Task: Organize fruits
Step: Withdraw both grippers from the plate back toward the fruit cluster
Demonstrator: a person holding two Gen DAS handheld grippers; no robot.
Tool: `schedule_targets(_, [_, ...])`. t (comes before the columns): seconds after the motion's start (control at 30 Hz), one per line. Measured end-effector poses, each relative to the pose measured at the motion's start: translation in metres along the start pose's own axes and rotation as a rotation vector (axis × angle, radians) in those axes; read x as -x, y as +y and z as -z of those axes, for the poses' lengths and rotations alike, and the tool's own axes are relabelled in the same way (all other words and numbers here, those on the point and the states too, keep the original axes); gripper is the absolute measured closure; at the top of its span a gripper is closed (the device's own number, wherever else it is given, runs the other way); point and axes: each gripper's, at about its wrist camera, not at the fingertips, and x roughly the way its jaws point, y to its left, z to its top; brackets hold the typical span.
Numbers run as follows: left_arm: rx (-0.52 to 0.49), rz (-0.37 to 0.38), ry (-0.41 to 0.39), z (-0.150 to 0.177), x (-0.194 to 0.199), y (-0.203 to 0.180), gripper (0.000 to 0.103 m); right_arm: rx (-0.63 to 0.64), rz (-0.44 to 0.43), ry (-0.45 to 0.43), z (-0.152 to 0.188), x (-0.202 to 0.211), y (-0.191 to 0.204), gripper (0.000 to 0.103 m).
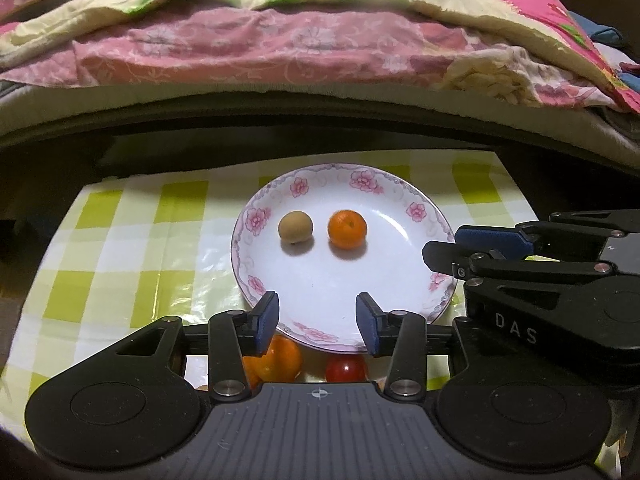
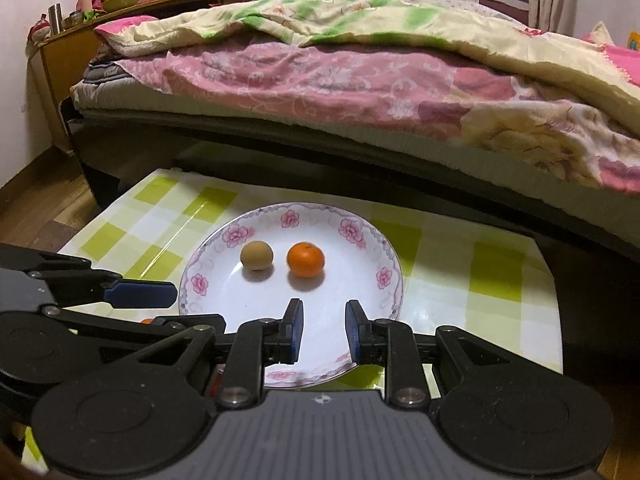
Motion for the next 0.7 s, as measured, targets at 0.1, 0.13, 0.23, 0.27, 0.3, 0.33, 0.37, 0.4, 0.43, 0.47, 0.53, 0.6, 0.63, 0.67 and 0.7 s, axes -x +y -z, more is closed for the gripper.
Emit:
schedule_targets(0.1, [0.000,-0.001,-0.005,-0.001,0.005,0.001,0.052,0.001,0.004,-0.009,0.000,0.004,0.001,0.076])
schedule_targets(0.13, [0.000,-0.002,-0.008,-0.001,0.006,0.001,0.051,0.002,0.005,-0.014,0.000,0.006,0.002,0.076])
schedule_targets(0.23, [0.000,-0.001,-0.016,-0.002,0.010,0.001,0.051,0.001,0.003,-0.025,-0.001,0.010,0.002,0.076])
schedule_targets(0.27, [0.000,0.000,-0.018,-0.002,0.011,0.001,0.051,0.000,0.002,-0.027,-0.001,0.011,0.002,0.076])
schedule_targets(0.3, [0.001,0.000,-0.019,-0.001,0.012,0.001,0.051,-0.001,0.002,-0.029,-0.001,0.011,0.002,0.076])
schedule_targets(0.33, [0.001,0.000,-0.020,-0.001,0.012,0.001,0.051,-0.002,0.002,-0.031,-0.001,0.012,0.002,0.076])
schedule_targets(0.37, [0.001,0.000,-0.020,-0.001,0.012,0.001,0.051,-0.002,0.002,-0.032,-0.001,0.012,0.003,0.076])
schedule_targets(0.4, [0.000,0.000,-0.020,-0.001,0.012,0.001,0.051,-0.003,0.002,-0.034,-0.001,0.013,0.003,0.076])
schedule_targets(0.43, [0.001,0.001,-0.020,-0.001,0.012,0.001,0.050,-0.003,0.003,-0.034,-0.001,0.013,0.003,0.076])
schedule_targets(0.47, [0.002,0.001,-0.021,-0.001,0.013,0.001,0.050,-0.004,0.003,-0.034,-0.001,0.013,0.003,0.076])
schedule_targets(0.53, [0.001,0.001,-0.020,-0.001,0.013,0.001,0.050,-0.006,0.005,-0.035,-0.001,0.015,0.003,0.076])
schedule_targets(0.6, [0.001,0.001,-0.020,-0.001,0.014,0.000,0.050,-0.008,0.006,-0.034,0.000,0.015,0.002,0.076])
schedule_targets(0.63, [0.001,0.001,-0.020,-0.001,0.014,0.000,0.050,-0.009,0.007,-0.035,0.000,0.016,0.003,0.076])
schedule_targets(0.67, [0.000,0.002,-0.020,-0.001,0.014,0.000,0.050,-0.009,0.006,-0.036,0.000,0.016,0.003,0.076])
schedule_targets(0.7, [0.001,0.001,-0.021,-0.001,0.014,0.001,0.050,-0.009,0.006,-0.036,0.000,0.017,0.003,0.076])
